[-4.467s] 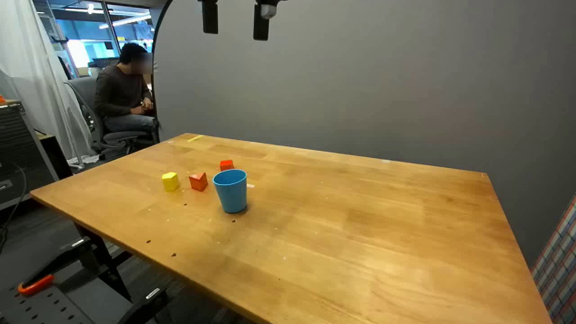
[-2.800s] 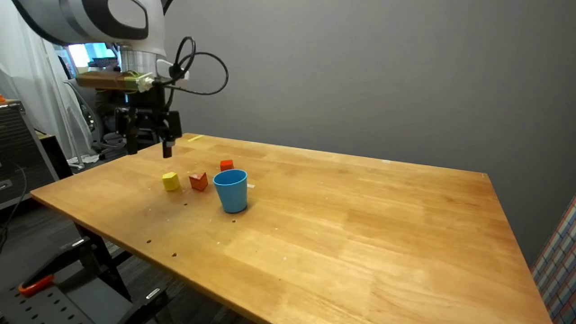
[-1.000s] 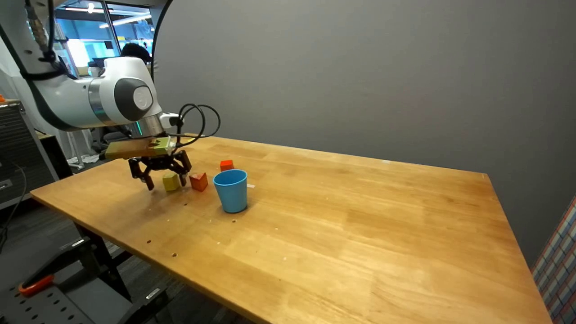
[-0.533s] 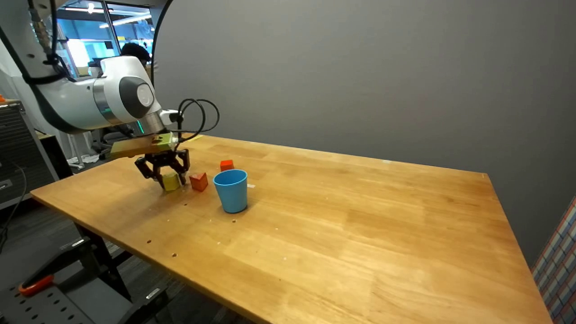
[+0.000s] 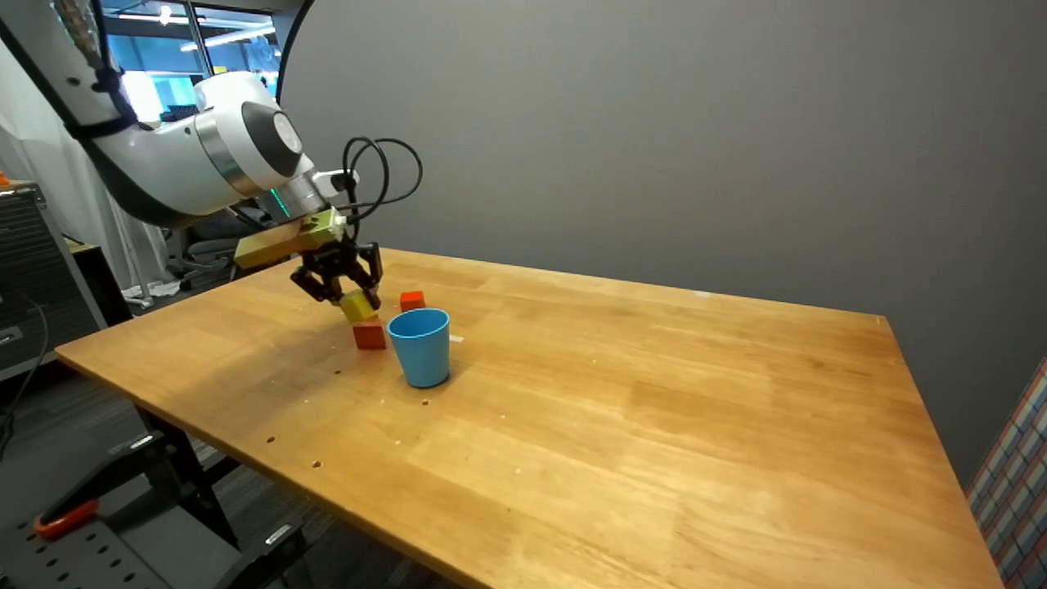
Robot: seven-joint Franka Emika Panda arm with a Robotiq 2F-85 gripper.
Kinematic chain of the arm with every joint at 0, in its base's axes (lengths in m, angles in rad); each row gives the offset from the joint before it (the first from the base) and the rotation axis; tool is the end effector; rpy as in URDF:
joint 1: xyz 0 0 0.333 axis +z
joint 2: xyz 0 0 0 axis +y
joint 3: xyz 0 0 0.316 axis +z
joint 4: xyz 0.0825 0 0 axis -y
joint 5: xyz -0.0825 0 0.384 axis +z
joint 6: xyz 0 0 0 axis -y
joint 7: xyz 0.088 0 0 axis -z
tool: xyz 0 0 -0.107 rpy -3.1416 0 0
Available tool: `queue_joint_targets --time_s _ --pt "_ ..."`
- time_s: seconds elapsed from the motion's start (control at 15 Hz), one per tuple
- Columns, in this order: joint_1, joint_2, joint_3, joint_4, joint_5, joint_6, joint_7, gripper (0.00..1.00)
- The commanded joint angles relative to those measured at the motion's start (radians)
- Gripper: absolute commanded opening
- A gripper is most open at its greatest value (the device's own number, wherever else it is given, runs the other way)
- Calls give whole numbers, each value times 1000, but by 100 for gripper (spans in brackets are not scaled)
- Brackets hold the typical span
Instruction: Place the yellow block inside the blue cup
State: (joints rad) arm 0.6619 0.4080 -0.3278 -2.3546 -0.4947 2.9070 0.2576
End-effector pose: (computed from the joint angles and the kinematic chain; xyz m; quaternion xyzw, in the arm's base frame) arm 0.4824 0.1907 0.1759 0.9461 0.2857 0.1032 0.1119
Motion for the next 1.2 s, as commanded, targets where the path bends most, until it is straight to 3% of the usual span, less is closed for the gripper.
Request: queue_joint_targets --time_s 0.0,0.27,0.47,0.53,0.87,1.13 --pt "131 -102 -194 -14 -123 -74 186 22" --pt "207 -188 -342 -16 -237 -176 364 22" --pt "183 -271 -358 -42 -169 -253 375 21" --pt "43 -309 -236 -42 -201 -292 413 21" --pt "-319 -375 28 -67 0 -333 340 21" --pt "-501 -364 152 -64 211 -325 226 22"
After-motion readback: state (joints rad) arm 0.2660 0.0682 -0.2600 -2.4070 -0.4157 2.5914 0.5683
